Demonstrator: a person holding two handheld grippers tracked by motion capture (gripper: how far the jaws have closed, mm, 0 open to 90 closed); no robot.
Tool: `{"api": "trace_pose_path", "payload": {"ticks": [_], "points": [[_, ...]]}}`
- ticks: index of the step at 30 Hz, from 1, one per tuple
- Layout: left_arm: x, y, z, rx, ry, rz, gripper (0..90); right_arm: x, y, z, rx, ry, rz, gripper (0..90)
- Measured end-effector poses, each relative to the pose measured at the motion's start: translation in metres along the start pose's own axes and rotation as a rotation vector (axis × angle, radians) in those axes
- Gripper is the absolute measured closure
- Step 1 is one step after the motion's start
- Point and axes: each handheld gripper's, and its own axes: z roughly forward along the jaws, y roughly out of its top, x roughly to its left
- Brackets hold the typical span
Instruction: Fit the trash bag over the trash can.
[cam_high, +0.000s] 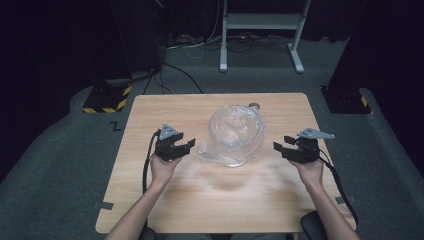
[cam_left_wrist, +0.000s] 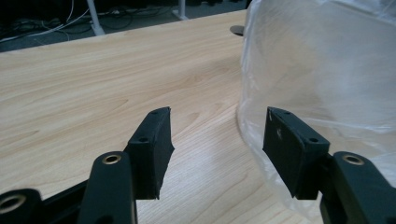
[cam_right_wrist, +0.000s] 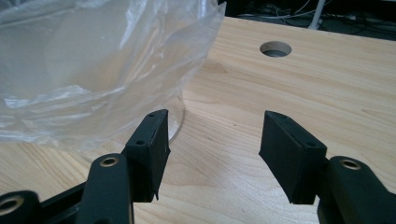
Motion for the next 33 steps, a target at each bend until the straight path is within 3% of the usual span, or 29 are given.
{"api": "trace_pose_path", "payload": {"ticks": [5,17,33], "points": [[0.005,-0.004,0.006,0.020,0.007,-0.021,41.9,-0.004,-0.004,0.005,0.011,-0.002,0.006,41.8],[0.007,-0.007,0.014,0.041,0.016,-0.012,41.4,-0.005,-0.009,0.017,0.050,-0.019,-0.011,41.7],[0.013,-0.014,0.031,0.109,0.035,-0.018,41.0,-0.012,-0.013,0.034,0.108,-0.034,0.000,41.9]]}}
